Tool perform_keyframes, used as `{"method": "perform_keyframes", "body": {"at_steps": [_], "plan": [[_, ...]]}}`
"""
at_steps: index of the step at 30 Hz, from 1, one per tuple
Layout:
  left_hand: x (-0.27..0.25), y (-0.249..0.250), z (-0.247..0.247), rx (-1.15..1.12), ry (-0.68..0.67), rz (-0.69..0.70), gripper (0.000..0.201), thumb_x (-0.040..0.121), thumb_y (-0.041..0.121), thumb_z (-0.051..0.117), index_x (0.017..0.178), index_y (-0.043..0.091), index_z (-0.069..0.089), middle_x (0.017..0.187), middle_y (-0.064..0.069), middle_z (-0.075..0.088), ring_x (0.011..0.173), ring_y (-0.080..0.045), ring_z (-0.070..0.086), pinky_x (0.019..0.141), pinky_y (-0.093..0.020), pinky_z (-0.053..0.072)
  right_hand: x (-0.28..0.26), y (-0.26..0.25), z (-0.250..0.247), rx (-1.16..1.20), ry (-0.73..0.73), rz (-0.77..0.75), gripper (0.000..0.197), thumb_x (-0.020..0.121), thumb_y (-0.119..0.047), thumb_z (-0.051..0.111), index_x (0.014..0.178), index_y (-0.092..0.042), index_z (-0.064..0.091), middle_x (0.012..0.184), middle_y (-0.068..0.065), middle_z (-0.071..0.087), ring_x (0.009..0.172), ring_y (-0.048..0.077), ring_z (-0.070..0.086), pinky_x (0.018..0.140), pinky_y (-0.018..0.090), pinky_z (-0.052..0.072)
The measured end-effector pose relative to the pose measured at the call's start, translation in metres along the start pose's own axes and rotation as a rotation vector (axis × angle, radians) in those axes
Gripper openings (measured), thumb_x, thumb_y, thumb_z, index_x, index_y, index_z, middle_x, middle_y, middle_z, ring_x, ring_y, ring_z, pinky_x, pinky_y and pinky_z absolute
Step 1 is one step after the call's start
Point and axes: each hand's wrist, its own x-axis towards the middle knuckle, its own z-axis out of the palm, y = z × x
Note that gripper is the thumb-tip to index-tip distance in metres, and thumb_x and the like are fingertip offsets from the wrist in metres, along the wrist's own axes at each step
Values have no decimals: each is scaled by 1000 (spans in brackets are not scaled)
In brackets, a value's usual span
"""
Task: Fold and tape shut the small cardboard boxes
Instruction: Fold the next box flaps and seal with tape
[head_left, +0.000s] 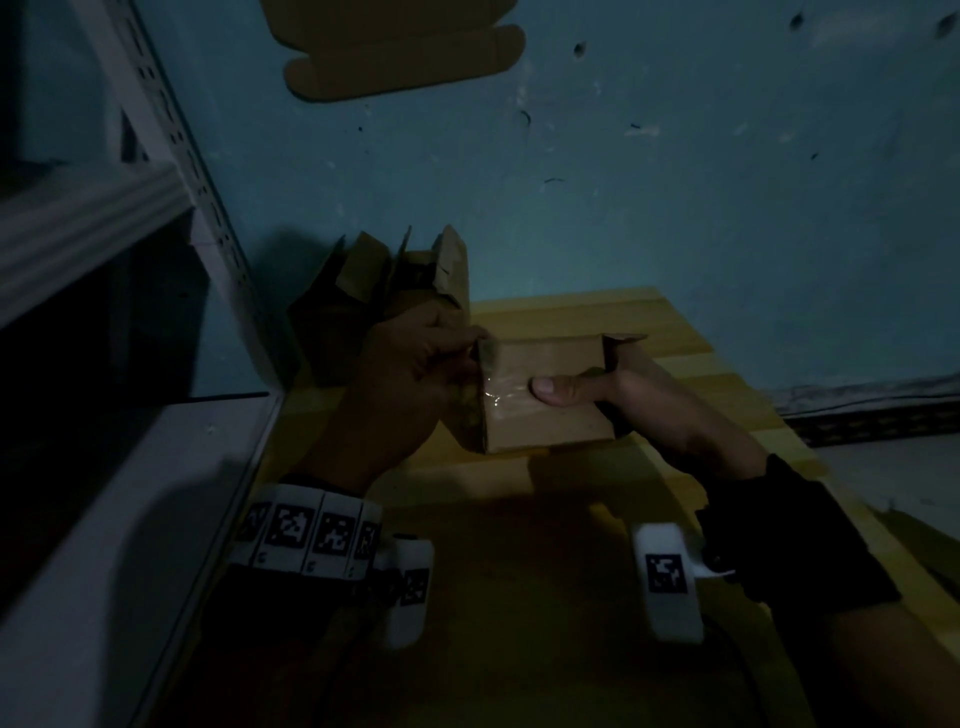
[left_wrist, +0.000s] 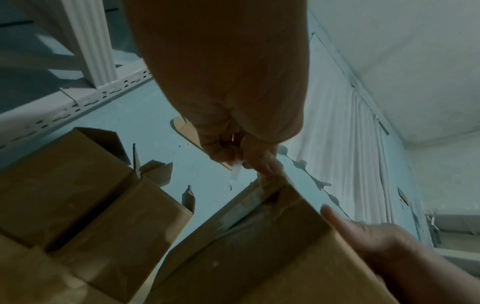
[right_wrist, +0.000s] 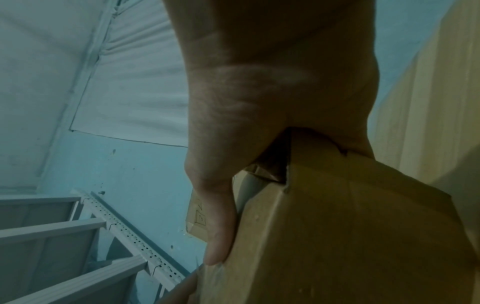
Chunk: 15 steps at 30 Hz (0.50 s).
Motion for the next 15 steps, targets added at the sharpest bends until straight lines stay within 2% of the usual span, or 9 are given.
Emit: {"method": "perform_keyframes", "body": {"at_steps": [3,4,6,9,12,15], "plan": [[1,-3,-6,2,-10,-18,24,79,6,60,97,7,75,84,3,58,78,-9,56,69,-16,47,0,-1,0,-14,-30,14,37,66,-35,80,101,-24,72,94,-6,79,85,11,76,69,28,55],[1,-4,-6,4,-16,-11,16,78,4,61,89,5,73,84,0,60,78,-11,57,69,-16,47,0,-1,0,-24,-40,21,38,65,-35,81,100,-22,72,93,-5,79,84,12,76,68,27,56],[0,-5,-6,-15,-20,-43,7,80,2,62,82,1,69,84,-7,63,79,-16,59,69,-19,47,-1,-2,-1,-25,-52,25,36,67,-31,81,100,-20,73,91,-5,79,81,10,75,62,23,56],[-2,-3,-5,-149,-57,-178,12,85,4,62,83,-8,66,87,-23,65,84,-29,61,72,-25,49,-1,-2,-2,-8,-63,38,28,77,-18,79,104,-15,73,90,-5,79,76,8,74,54,16,51],[0,-1,-13,-335,-163,-304,8,88,-9,58,85,-10,66,96,-34,66,91,-39,62,75,-27,53,-1,1,-2,-44,-80,51,40,68,-26,81,106,-20,71,94,-6,79,80,9,74,53,17,51],[-1,-5,-17,-483,-189,-376,9,86,-4,59,90,-8,65,104,-34,65,100,-41,63,80,-35,55,2,4,-2,-60,-80,50,49,64,-31,89,109,-22,71,98,-6,79,87,12,75,56,20,52]]}}
